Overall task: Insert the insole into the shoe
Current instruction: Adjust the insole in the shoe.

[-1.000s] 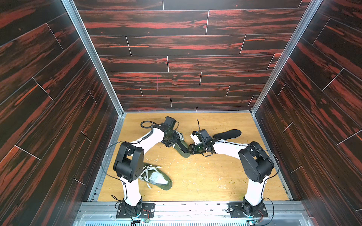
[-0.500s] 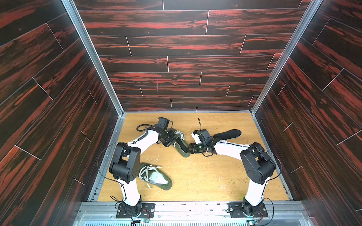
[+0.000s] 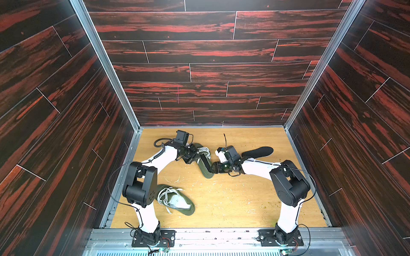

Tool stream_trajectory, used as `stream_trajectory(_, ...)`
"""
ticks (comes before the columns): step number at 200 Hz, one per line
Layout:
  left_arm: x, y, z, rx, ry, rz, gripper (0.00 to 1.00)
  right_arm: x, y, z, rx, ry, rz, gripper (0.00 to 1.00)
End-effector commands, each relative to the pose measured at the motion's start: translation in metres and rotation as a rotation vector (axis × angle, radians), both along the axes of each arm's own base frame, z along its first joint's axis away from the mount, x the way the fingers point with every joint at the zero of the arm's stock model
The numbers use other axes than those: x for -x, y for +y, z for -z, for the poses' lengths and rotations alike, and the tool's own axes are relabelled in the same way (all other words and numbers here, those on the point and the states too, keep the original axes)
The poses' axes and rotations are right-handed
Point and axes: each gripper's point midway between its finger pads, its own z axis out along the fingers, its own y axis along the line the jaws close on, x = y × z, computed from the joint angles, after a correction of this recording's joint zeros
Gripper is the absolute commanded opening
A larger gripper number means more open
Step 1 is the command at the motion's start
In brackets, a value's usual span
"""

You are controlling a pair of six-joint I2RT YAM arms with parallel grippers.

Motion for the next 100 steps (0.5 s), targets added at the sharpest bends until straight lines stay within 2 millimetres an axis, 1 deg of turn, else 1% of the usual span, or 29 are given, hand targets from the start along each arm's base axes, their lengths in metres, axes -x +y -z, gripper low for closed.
stream_trajectory(1, -0.008, -0.009, -0.037, 0.064, -0.093, 0.048, 0.00, -0.001, 0.020, -0.011, -0.056, 0.011, -0.074, 0.63)
stream_trajectory(23, -0.009, -0.007, -0.039, 0.039, -0.095, 0.062, 0.00, 0.002, 0.025, 0.003, -0.041, 0.045, -0.091, 0.63)
stream_trajectory(38, -0.010, -0.008, -0.038, 0.038, -0.095, 0.066, 0.00, 0.008, 0.029, 0.014, -0.018, 0.078, -0.104, 0.63)
stream_trajectory(49, -0.011, -0.008, -0.037, 0.036, -0.095, 0.067, 0.00, 0.009, 0.026, 0.028, 0.036, 0.098, -0.095, 0.62)
stream_trajectory(71, -0.012, -0.008, -0.035, 0.030, -0.094, 0.071, 0.00, 0.013, 0.021, 0.046, 0.078, 0.127, -0.084, 0.61)
stream_trajectory(100, -0.011, -0.003, -0.033, -0.012, -0.092, 0.084, 0.00, 0.015, 0.013, 0.064, 0.203, 0.132, -0.083, 0.60)
